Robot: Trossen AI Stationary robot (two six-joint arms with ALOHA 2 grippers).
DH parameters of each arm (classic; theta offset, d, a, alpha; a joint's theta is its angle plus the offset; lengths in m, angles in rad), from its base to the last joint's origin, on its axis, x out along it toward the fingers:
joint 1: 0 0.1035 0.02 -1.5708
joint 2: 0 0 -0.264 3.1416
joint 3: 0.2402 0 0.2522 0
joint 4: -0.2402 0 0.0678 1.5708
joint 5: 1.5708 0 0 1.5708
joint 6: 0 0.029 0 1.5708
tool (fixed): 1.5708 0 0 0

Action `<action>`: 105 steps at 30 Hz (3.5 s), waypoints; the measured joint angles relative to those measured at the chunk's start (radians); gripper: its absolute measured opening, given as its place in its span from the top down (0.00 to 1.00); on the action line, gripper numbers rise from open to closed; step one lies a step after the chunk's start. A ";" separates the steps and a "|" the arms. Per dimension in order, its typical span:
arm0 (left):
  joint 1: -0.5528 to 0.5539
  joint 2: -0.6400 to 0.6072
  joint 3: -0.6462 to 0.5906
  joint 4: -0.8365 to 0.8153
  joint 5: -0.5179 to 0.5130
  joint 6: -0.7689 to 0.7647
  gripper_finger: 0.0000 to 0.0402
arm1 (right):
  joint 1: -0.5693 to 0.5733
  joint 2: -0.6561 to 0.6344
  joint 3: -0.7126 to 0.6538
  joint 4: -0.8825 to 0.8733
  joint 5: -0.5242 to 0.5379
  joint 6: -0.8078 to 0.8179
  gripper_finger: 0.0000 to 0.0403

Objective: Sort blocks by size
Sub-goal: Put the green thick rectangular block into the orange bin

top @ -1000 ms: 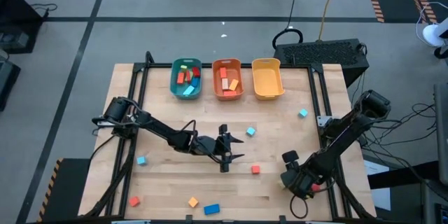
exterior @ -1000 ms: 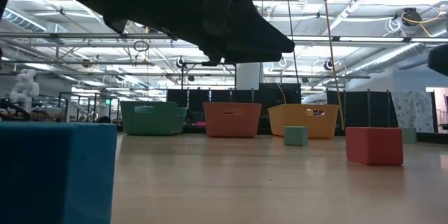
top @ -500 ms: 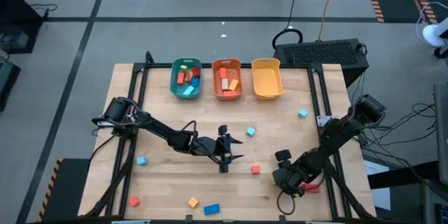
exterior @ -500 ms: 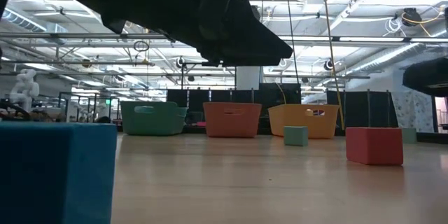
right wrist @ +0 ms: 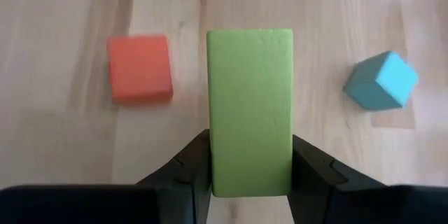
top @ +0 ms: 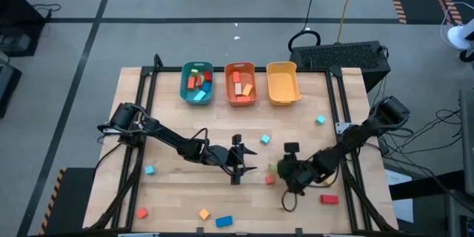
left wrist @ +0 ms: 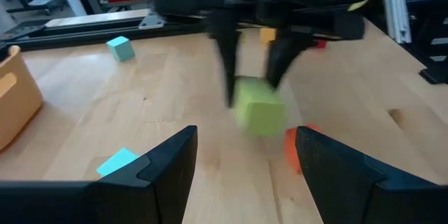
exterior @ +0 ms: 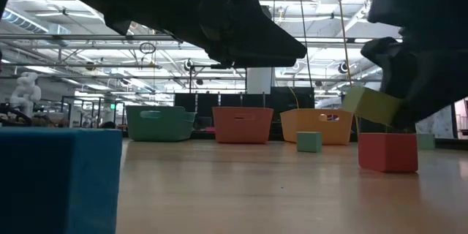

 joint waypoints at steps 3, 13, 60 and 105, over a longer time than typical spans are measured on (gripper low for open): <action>0.000 0.000 0.000 -0.009 0.021 0.001 0.40 | -0.043 -0.001 0.000 0.039 -0.009 -0.005 0.69; 0.009 0.000 0.000 -0.079 0.006 -0.002 0.40 | -0.146 -0.001 0.001 0.226 -0.011 -0.111 0.70; 0.072 -0.006 0.008 -0.114 0.006 -0.055 0.66 | -0.224 -0.002 0.002 0.302 -0.033 -0.161 0.59; 0.783 -0.137 0.013 -0.300 0.171 -0.082 0.66 | -0.225 -0.002 0.002 0.196 -0.006 0.015 0.59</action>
